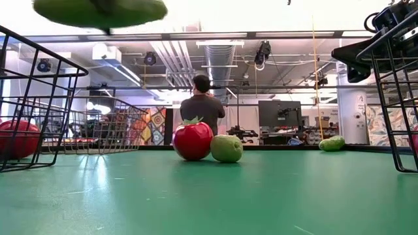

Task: Sort produce into baskets
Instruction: Put the bottom cucumber into the bottom left wire basket

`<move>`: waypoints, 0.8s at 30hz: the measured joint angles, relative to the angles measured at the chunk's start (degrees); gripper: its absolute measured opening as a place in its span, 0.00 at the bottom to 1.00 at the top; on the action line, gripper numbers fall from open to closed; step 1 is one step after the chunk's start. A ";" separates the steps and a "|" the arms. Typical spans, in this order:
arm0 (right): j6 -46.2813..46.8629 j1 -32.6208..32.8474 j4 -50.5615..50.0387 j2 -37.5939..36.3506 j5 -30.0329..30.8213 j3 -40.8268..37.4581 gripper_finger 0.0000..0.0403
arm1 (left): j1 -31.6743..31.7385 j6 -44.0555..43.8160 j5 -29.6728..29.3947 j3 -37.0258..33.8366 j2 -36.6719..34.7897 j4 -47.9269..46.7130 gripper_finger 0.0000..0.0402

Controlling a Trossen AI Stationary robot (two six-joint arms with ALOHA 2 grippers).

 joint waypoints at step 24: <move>-0.55 0.00 0.00 -0.01 0.00 0.01 0.04 | -26.59 -37.67 5.66 -23.74 2.24 10.57 0.41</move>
